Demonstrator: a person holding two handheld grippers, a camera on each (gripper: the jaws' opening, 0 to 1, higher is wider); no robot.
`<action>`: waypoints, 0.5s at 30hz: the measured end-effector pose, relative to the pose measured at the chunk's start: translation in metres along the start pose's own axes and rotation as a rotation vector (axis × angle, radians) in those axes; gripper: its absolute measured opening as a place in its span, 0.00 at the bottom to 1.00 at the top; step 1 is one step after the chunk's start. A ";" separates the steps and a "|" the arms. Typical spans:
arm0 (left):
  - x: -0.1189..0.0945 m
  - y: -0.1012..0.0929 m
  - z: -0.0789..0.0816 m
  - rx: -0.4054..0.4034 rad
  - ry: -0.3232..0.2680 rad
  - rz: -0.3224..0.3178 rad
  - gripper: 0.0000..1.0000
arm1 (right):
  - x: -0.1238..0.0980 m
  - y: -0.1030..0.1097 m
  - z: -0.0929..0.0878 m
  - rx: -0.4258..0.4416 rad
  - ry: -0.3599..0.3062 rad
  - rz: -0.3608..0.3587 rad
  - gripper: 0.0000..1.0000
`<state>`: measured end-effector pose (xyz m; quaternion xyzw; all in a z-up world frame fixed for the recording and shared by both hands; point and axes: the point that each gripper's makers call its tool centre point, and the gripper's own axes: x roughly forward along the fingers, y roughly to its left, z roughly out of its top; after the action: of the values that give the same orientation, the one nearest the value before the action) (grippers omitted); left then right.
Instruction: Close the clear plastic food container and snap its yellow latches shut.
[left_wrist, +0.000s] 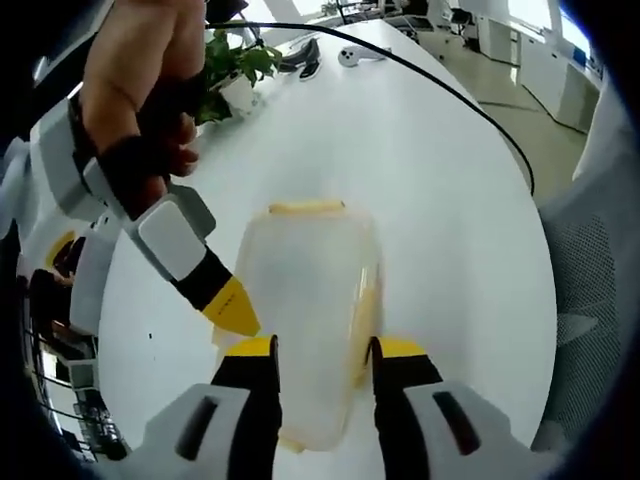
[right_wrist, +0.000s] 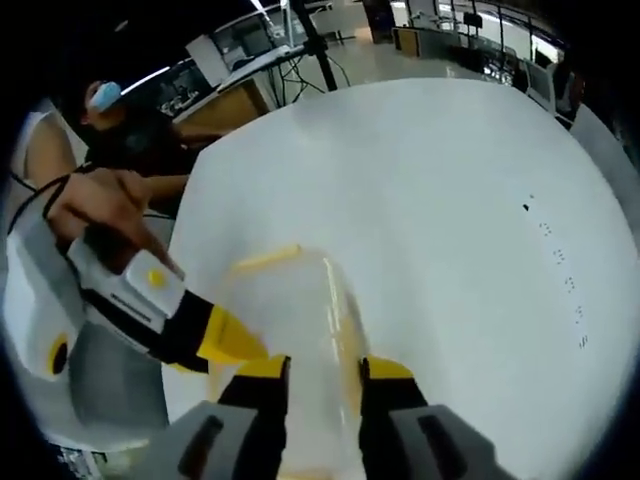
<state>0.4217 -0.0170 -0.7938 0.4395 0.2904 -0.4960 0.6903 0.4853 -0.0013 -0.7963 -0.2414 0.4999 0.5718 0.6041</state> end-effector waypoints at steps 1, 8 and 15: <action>0.000 -0.001 0.000 0.009 0.005 0.002 0.33 | -0.001 0.000 -0.001 -0.005 -0.003 -0.002 0.25; 0.000 -0.001 0.000 0.061 0.010 0.010 0.35 | -0.004 -0.002 0.001 -0.008 -0.022 -0.028 0.28; -0.003 -0.005 0.001 0.057 0.002 -0.020 0.47 | -0.011 -0.007 -0.005 -0.007 -0.046 -0.062 0.35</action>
<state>0.4161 -0.0172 -0.7927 0.4566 0.2813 -0.5104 0.6722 0.4914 -0.0124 -0.7902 -0.2457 0.4763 0.5598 0.6320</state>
